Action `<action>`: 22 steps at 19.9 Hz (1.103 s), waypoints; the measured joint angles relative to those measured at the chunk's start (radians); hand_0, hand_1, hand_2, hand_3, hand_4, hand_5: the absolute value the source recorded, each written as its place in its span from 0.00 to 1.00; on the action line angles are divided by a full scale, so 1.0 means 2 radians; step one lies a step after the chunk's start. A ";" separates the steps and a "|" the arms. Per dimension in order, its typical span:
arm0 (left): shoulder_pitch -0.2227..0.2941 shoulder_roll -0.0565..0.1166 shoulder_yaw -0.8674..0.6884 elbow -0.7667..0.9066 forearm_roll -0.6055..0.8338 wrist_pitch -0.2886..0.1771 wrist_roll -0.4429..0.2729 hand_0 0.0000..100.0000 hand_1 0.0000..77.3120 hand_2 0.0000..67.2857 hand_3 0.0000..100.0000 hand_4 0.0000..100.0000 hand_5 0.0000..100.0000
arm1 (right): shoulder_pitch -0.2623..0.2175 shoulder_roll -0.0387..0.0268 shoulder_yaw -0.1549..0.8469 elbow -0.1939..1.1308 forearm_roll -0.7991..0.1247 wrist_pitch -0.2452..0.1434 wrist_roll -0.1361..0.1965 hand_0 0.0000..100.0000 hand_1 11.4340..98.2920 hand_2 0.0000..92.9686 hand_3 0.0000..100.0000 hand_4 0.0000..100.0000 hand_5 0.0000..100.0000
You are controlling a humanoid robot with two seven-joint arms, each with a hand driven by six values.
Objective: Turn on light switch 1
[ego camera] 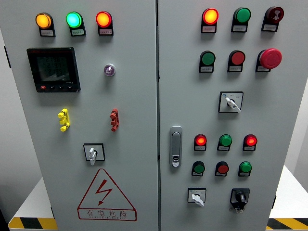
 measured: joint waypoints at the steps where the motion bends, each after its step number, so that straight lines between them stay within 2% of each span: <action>1: 0.000 0.000 0.000 0.000 0.000 0.000 0.000 0.00 0.00 0.00 0.00 0.00 0.00 | 0.000 0.0000 0.000 0.000 0.000 0.000 0.000 0.00 0.10 0.00 0.20 0.19 0.10; 10: 0.000 0.000 -0.003 0.000 0.001 0.000 0.001 0.00 0.00 0.00 0.00 0.00 0.00 | 0.000 0.0000 0.000 0.000 0.000 0.000 0.000 0.00 0.09 0.00 0.20 0.19 0.10; 13: 0.000 -0.001 -0.030 0.000 0.026 0.000 0.001 0.00 0.00 0.00 0.00 0.00 0.00 | 0.000 0.0000 0.000 0.000 0.000 0.000 0.000 0.00 0.09 0.00 0.20 0.19 0.10; 15: 0.000 -0.002 -0.079 -0.001 0.075 0.000 0.001 0.00 0.00 0.00 0.00 0.00 0.00 | 0.000 0.0000 0.000 0.000 0.000 0.000 0.000 0.00 0.10 0.00 0.20 0.19 0.10; 18: 0.000 -0.002 -0.202 -0.002 0.177 0.000 0.002 0.00 0.00 0.00 0.00 0.00 0.00 | 0.000 0.0000 0.000 0.000 0.000 0.000 0.000 0.00 0.10 0.00 0.20 0.19 0.10; 22: 0.000 -0.004 -0.404 -0.002 0.371 -0.001 0.003 0.00 0.00 0.00 0.00 0.00 0.00 | 0.000 -0.0002 0.000 0.000 0.000 0.000 0.000 0.00 0.10 0.00 0.20 0.19 0.10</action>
